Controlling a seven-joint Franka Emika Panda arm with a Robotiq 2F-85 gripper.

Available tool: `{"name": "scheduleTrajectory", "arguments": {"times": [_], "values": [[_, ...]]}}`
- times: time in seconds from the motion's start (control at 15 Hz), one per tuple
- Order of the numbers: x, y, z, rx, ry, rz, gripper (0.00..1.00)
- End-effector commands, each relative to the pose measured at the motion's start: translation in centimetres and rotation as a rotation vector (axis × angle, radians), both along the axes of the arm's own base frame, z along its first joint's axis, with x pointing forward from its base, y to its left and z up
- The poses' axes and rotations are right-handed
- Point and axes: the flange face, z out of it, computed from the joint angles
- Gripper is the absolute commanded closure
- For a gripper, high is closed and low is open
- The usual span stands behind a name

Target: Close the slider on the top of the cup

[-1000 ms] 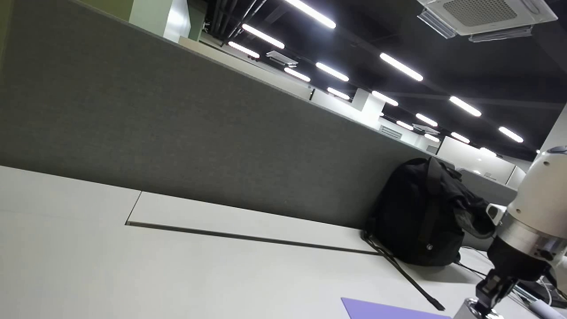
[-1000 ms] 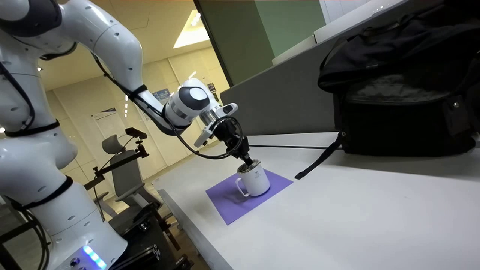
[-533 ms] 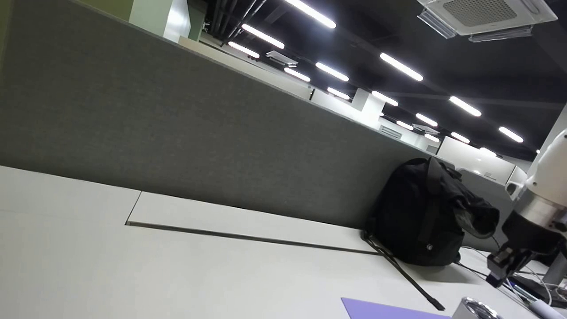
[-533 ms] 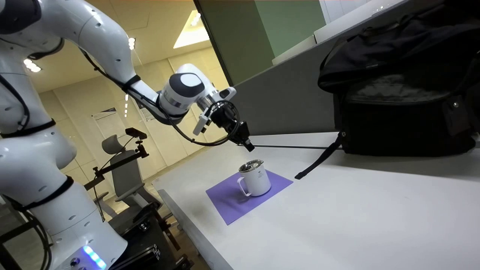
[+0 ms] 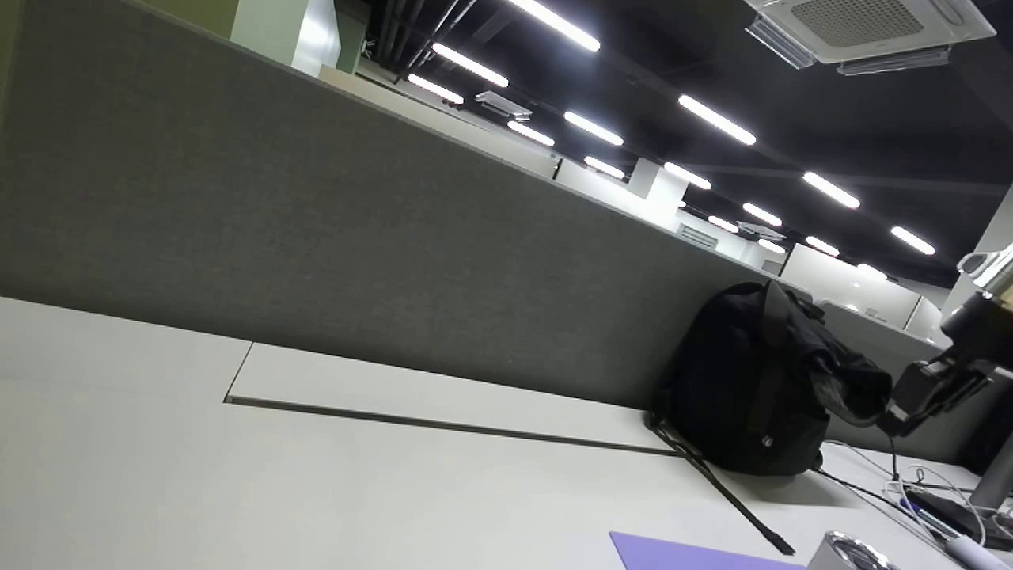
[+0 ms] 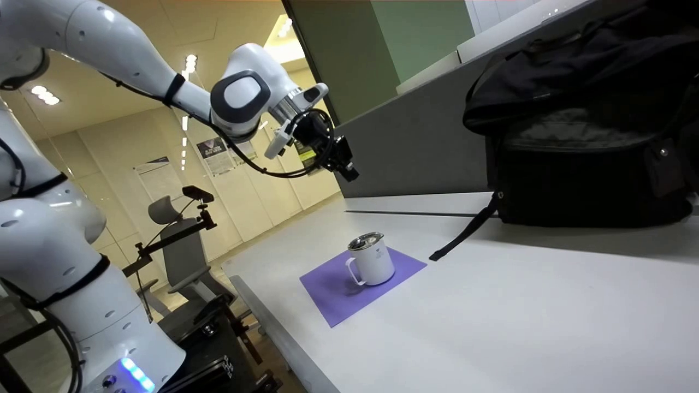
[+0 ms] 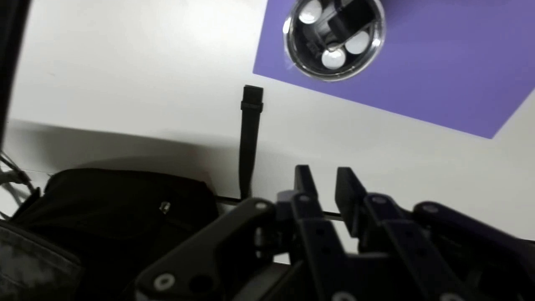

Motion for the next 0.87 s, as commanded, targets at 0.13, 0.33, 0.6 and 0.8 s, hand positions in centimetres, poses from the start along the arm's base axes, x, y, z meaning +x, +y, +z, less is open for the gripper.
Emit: {"name": "scheduleTrajectory", "arguments": {"times": [0.13, 0.33, 0.6, 0.8], "values": [[-1.1, 0.4, 2.0, 0.149, 0.04, 0.096, 0.33], [-1.6, -0.2, 2.3, 0.168, 0.073, 0.108, 0.13], [-1.9, -0.5, 1.5, 0.146, 0.095, 0.104, 0.1], [-2.0, -0.7, 1.4, 0.134, 0.111, 0.112, 0.0]]}}
